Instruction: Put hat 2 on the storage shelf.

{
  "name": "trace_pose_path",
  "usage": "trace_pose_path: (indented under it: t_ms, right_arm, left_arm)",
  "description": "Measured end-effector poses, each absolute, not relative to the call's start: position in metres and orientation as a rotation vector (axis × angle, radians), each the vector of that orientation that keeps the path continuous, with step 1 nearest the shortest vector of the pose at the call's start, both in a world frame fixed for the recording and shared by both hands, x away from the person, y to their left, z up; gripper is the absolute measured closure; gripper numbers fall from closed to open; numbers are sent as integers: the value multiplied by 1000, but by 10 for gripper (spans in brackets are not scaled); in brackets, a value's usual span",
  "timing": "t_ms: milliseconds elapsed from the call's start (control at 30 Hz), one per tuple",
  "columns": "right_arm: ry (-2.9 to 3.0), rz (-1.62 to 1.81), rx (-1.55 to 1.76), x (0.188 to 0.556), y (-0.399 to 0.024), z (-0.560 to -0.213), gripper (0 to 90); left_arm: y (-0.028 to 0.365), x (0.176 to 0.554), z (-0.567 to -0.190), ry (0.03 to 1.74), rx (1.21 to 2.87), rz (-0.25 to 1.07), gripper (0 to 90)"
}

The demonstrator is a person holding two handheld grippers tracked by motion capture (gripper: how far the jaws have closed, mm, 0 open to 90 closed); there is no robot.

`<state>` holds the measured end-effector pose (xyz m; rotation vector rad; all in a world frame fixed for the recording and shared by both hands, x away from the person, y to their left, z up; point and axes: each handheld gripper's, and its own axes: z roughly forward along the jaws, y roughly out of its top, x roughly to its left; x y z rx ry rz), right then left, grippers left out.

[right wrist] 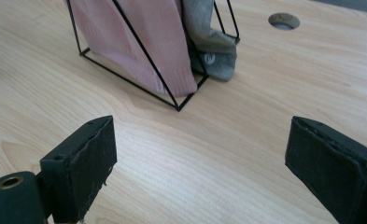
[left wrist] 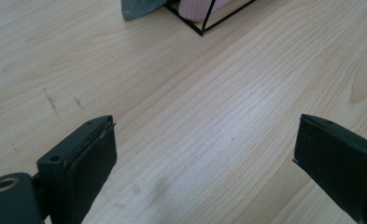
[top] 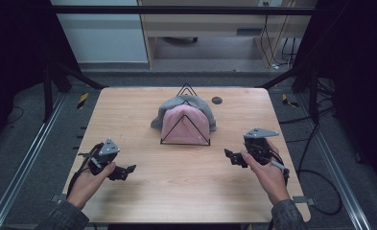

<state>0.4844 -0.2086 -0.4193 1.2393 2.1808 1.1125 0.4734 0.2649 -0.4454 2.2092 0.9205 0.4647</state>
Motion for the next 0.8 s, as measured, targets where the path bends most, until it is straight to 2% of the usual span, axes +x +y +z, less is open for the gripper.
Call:
trace_pose_path:
  t_ms: [800]
  right_arm:
    - [2276, 1060, 1212, 475, -192, -463, 100]
  left_arm:
    - [268, 466, -474, 923, 2246, 421, 43]
